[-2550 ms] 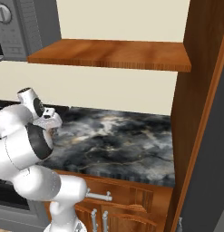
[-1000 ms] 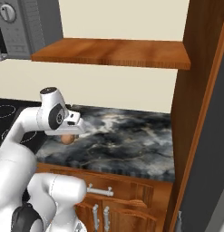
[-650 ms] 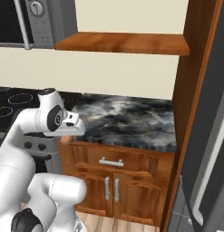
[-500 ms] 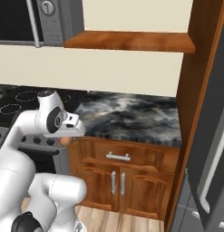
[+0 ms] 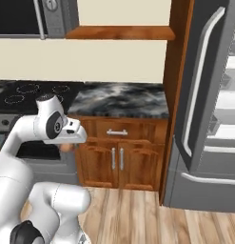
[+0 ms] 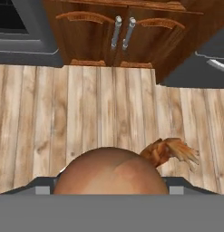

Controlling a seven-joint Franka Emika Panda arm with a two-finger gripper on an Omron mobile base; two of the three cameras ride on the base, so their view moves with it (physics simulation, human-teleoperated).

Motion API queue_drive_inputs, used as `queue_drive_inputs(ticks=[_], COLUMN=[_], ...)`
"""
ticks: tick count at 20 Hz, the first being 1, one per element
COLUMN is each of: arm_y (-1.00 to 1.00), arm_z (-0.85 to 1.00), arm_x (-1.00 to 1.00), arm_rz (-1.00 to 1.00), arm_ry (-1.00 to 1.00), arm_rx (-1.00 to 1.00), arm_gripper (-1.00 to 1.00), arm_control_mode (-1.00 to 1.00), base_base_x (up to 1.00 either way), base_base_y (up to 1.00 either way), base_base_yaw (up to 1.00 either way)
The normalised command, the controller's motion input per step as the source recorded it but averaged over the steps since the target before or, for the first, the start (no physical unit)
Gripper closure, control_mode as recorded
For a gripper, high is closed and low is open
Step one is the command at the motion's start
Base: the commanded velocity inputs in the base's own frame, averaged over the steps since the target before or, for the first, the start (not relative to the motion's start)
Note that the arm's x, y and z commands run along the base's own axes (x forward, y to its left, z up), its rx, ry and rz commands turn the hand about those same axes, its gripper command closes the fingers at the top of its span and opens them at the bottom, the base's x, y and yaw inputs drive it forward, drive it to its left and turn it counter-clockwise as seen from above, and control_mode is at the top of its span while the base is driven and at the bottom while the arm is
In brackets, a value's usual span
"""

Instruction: Place the onion in the correct fridge rack based on whether it is a fruit or vegetable. Finally, close the fridge door.

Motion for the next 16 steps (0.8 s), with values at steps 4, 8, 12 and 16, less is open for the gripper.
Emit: queue_drive_inputs(ticks=[4, 8, 12, 16], arm_y=[0.0, 0.0, 0.0, 0.0], arm_z=[0.0, 0.0, 0.0, 0.0], arm_x=[0.0, 0.0, 0.0, 0.0], arm_rz=[0.0, 0.0, 0.0, 0.0], arm_ry=[0.0, 0.0, 0.0, 0.0], arm_rx=[0.0, 0.0, 0.0, 0.0], arm_gripper=[1.0, 1.0, 1.0, 1.0], arm_control_mode=[1.0, 1.0, 1.0, 1.0], base_base_x=[-0.63, -0.06, 0.15, 0.08], base_base_y=[-0.65, -0.88, -1.0, -0.86], base_base_yaw=[-0.29, -0.14, -0.05, -0.25])
